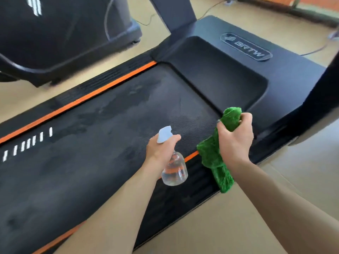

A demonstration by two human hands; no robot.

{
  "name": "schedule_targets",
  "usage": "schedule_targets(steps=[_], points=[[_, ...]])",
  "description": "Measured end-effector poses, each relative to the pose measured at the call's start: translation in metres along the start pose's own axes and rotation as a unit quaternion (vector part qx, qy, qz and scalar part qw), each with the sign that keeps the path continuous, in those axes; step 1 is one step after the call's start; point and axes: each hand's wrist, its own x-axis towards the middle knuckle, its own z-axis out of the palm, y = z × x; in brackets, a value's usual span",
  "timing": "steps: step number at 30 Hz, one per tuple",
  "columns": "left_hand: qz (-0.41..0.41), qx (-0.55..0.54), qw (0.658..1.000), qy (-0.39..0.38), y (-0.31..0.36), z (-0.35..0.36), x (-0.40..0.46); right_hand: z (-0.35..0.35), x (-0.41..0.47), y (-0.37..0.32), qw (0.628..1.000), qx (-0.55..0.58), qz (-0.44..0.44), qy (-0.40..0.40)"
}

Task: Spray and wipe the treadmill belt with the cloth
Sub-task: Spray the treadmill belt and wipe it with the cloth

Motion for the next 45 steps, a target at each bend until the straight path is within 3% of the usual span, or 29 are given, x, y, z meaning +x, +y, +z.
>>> schedule_targets(steps=[4, 7, 9, 21, 27, 29, 32, 34, 39, 45], points=[[-0.015, -0.006, 1.0, -0.013, -0.013, 0.005, 0.034, 0.026, 0.003, 0.047, 0.98, -0.151, -0.103, -0.081], [-0.009, -0.012, 0.999, -0.041, -0.017, 0.007, 0.055, 0.039, 0.001, 0.075, 0.928, -0.277, -0.235, -0.084], [-0.001, -0.024, 0.998, -0.051, -0.018, 0.008, 0.065, 0.045, 0.003, 0.082, 0.913, -0.295, -0.272, -0.077], [0.029, -0.103, 0.992, -0.063, -0.032, 0.003, 0.115, 0.093, 0.052, 0.08, 0.91, -0.308, -0.276, -0.022], [0.043, -0.141, 0.982, -0.12, -0.037, -0.004, 0.133, 0.111, 0.064, 0.07, 0.925, -0.292, -0.236, -0.053], [0.032, -0.156, 0.975, -0.155, -0.039, -0.005, 0.137, 0.108, 0.063, 0.071, 0.886, -0.363, -0.285, -0.057], [0.032, -0.163, 0.973, -0.16, -0.041, -0.002, 0.145, 0.096, 0.056, 0.081, 0.791, -0.509, -0.334, -0.062], [0.047, -0.16, 0.975, -0.144, -0.041, -0.004, 0.148, 0.091, 0.053, 0.089, 0.771, -0.525, -0.352, -0.079], [0.049, -0.194, 0.971, -0.132, -0.049, -0.008, 0.153, 0.11, 0.079, 0.09, 0.798, -0.477, -0.357, -0.091], [0.036, -0.187, 0.968, -0.164, -0.045, -0.005, 0.169, 0.182, 0.119, 0.076, 0.844, -0.43, -0.321, 0.0]])
